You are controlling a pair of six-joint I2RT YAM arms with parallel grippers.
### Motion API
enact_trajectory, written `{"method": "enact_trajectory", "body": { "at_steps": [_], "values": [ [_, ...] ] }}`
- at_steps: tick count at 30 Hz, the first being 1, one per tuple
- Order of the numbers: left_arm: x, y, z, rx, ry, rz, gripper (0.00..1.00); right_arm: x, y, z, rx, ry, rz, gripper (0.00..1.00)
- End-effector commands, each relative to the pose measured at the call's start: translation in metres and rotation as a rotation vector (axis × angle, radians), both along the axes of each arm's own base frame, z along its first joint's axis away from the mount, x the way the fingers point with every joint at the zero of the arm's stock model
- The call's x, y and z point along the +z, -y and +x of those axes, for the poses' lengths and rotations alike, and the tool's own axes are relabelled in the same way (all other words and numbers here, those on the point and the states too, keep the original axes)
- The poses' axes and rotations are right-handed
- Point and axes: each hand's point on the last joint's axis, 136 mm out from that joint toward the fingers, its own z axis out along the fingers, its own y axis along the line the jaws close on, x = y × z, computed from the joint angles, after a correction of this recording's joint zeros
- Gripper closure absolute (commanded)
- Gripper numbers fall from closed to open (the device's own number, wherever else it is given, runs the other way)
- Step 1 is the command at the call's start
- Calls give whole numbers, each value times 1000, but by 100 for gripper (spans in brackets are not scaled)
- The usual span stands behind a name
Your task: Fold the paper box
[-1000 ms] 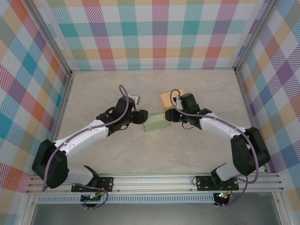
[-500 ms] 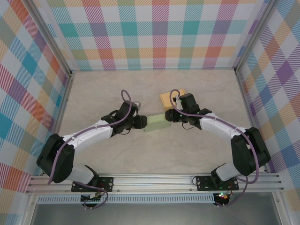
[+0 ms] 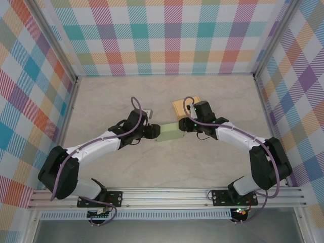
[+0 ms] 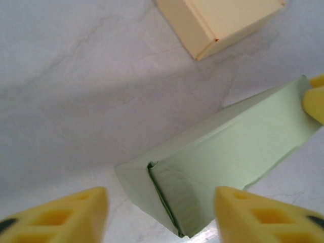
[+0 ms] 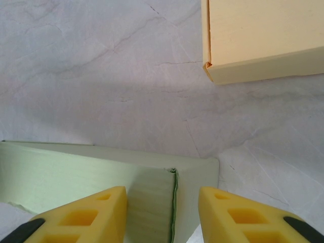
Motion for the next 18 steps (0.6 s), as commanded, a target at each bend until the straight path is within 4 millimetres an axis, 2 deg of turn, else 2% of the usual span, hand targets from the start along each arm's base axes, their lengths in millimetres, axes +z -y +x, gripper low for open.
{"method": "enact_trajectory", "body": {
  "at_steps": [1,3,5,8,13,18],
  "values": [
    [49,2,7,-115,230,19,25,-23,16,-16,2,-82,-95,58],
    [63,11,6,-247,349,68,21,-21,16,-15,1,-80,-96,58],
    [65,22,-1,-409,449,134,16,-19,15,-14,2,-77,-95,58],
    [49,32,-9,-626,562,252,14,-17,14,-14,4,-79,-91,58],
    [11,31,3,-754,574,447,14,-15,15,-15,-1,-80,-90,58],
    [1,44,8,-837,572,451,13,-16,16,-17,-1,-85,-92,58]
  ]
}}
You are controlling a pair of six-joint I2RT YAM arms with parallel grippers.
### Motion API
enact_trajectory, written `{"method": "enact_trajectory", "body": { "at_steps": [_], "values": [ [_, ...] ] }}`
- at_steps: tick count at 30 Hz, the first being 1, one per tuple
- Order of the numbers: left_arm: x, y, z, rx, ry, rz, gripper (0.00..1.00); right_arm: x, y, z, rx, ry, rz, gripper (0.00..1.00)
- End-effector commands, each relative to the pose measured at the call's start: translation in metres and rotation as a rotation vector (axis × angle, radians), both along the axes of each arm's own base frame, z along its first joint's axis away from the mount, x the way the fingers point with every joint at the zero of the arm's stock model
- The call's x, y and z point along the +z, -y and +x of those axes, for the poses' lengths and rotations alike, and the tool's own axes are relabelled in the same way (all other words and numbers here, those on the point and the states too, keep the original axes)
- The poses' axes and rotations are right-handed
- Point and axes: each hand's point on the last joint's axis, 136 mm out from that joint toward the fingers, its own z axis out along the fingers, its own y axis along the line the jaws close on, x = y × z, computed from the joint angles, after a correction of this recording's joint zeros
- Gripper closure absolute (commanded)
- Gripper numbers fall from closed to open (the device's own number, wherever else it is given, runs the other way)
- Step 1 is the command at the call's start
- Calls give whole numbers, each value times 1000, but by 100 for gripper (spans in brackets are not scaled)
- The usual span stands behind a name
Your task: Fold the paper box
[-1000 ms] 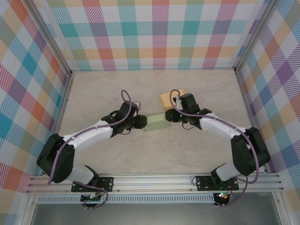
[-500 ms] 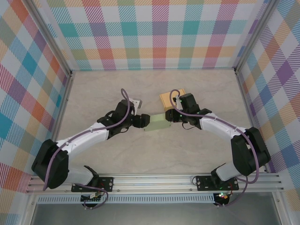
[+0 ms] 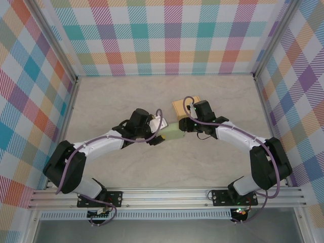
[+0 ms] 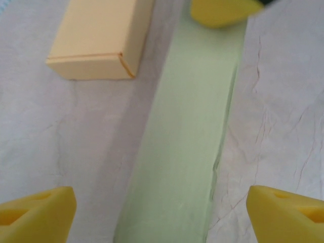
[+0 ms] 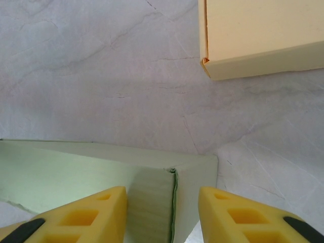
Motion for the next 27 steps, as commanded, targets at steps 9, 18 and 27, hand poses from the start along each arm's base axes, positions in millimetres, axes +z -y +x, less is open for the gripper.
{"method": "enact_trajectory", "body": {
  "at_steps": [9,18,27],
  "values": [
    [-4,24,12,-176,4,100,22,-15,13,-15,1,-71,-74,58],
    [-15,22,17,-171,-22,170,37,-9,13,-14,0,-62,-67,58],
    [-10,12,22,-120,19,206,60,12,15,-16,-26,-34,-39,57]
  ]
}}
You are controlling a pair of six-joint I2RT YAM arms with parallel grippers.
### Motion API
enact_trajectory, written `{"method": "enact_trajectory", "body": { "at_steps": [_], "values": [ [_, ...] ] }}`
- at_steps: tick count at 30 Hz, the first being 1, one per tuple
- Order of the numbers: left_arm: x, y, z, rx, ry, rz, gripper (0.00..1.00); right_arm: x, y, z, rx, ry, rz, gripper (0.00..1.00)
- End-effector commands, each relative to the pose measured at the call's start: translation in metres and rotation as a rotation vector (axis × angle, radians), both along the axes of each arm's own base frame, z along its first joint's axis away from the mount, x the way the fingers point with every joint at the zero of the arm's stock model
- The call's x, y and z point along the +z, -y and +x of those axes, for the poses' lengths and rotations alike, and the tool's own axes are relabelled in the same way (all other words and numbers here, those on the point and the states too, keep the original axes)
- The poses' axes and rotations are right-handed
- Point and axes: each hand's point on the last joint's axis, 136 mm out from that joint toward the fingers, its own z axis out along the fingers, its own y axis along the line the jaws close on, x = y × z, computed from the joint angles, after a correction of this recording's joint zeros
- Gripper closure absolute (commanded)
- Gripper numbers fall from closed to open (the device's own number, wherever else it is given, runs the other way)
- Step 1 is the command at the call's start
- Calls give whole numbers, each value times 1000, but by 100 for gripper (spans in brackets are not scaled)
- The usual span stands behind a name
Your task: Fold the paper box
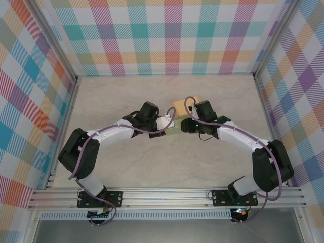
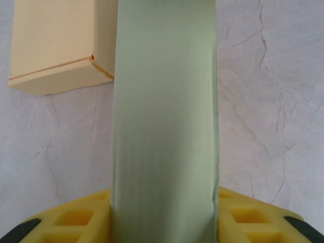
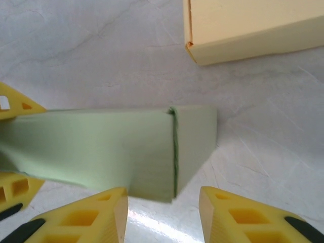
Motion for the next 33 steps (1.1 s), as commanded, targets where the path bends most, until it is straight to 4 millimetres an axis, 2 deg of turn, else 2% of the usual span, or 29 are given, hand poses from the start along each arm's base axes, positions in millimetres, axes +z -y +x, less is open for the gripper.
{"method": "enact_trajectory", "body": {
  "at_steps": [1,5,9,12,16,19,23,28,33],
  "values": [
    [8,-7,1,25,40,22,60,14,6,-5,-17,5,-2,57],
    [12,-19,4,71,112,41,60,31,13,-8,-56,27,7,56],
    [12,-48,10,153,213,131,58,51,34,-10,-145,64,-35,49],
    [18,-74,13,218,280,169,57,65,53,-16,-203,99,-75,36],
    [23,-99,20,271,352,184,57,80,68,-25,-247,142,-85,12],
    [23,-99,30,272,396,185,57,89,77,-29,-282,181,-77,4],
    [21,-83,46,235,439,166,58,98,89,-34,-324,220,-83,1],
    [2,-76,70,186,485,270,54,106,96,-41,-347,245,-73,0],
    [-18,-74,80,162,457,314,53,105,100,-46,-355,244,-71,0]
  ]
}}
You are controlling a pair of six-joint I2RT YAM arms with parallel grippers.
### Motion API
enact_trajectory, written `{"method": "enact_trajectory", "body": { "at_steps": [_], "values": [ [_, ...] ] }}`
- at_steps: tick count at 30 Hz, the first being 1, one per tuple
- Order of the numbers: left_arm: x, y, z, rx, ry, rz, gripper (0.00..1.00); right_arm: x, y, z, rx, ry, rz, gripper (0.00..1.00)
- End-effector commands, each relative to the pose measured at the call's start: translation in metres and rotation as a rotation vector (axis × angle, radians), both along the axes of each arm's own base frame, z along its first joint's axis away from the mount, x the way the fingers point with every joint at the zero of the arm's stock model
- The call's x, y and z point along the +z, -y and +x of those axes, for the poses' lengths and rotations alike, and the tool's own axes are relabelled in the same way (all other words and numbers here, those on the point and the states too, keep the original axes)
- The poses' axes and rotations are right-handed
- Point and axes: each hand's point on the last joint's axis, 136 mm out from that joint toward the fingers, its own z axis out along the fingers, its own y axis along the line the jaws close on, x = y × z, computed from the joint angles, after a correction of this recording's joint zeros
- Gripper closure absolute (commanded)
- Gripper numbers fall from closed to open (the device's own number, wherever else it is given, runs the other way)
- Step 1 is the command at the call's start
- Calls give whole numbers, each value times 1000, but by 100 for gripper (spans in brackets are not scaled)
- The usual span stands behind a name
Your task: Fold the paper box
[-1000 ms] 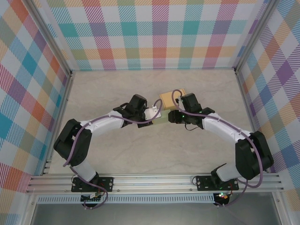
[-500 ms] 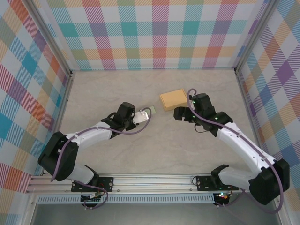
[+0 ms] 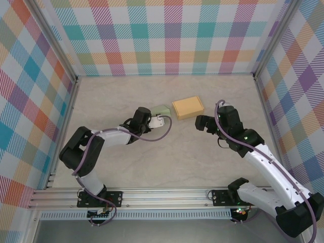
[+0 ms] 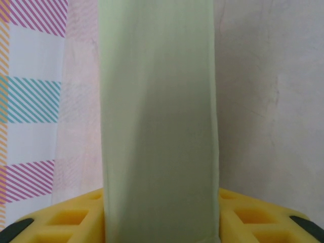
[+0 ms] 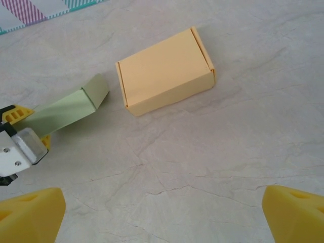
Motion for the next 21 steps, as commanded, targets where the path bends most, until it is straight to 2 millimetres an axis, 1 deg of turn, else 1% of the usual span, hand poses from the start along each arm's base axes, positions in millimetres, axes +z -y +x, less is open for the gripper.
{"method": "enact_trajectory", "body": {
  "at_steps": [1,3,5,7,8,9,12,15,18,21],
  "values": [
    [-3,1,9,-20,7,39,52,-7,9,-4,-33,-20,-15,0],
    [-5,2,6,-28,-10,38,49,-9,9,-5,-36,-26,-17,0],
    [-2,2,0,-30,-33,23,40,-10,10,-4,-39,-26,-17,0],
    [4,2,-7,-27,-34,5,24,-10,10,-3,-41,-24,-18,0],
    [9,3,-12,-25,-32,-16,9,-10,9,-2,-42,-21,-17,1],
    [15,4,-16,-26,-35,-39,0,-10,9,-2,-43,-18,-16,0],
    [30,9,-35,-35,-75,-102,0,-9,9,0,-43,-13,-18,0],
    [51,14,-59,-43,-100,-170,0,-7,9,1,-43,-8,-22,0],
    [81,19,-80,-51,-123,-296,0,-2,11,1,-41,16,-35,0],
    [120,11,-91,-10,-84,-424,0,5,20,2,-63,56,-73,0]
  ]
}}
